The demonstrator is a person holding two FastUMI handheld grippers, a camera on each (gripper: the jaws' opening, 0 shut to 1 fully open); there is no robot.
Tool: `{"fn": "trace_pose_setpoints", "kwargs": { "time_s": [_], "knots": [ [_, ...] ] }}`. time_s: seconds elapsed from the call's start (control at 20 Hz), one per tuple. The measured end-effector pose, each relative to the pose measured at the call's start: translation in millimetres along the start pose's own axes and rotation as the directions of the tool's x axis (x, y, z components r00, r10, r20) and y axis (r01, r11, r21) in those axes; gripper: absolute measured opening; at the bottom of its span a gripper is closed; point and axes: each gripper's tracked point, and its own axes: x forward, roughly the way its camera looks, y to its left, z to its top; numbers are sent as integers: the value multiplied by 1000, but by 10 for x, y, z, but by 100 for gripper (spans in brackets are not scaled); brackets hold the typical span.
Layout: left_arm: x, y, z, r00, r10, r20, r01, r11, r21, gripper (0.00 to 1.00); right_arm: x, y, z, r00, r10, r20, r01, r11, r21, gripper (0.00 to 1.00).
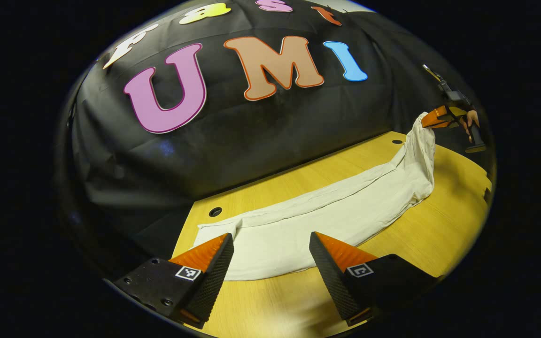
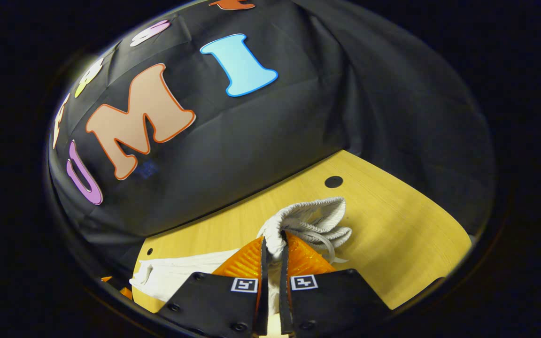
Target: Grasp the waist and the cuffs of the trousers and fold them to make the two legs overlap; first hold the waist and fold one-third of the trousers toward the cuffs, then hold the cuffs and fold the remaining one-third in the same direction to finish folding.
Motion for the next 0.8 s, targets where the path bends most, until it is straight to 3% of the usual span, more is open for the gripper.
{"fn": "trace_pose_setpoints", "kwargs": {
  "time_s": [0.3, 0.35, 0.4, 0.8],
  "knots": [
    [-35, 318, -171, 999, 33, -19, -34, 999, -37, 96, 46, 708, -31, 996, 92, -8, -92, 996, -18, 11],
    [-47, 362, -187, 999, 37, -20, -38, 998, -41, 92, 49, 834, -60, 994, 110, -10, -111, 994, -21, 11],
    [-58, 401, -216, 999, 41, -23, -42, 998, -45, 96, 63, 964, -87, 992, 129, -14, -129, 991, -28, 11],
    [-171, 786, -451, 996, 79, -46, -82, 995, -62, 97, 168, 1826, -607, 970, 226, -93, -234, 969, -80, 11]
  ]
}}
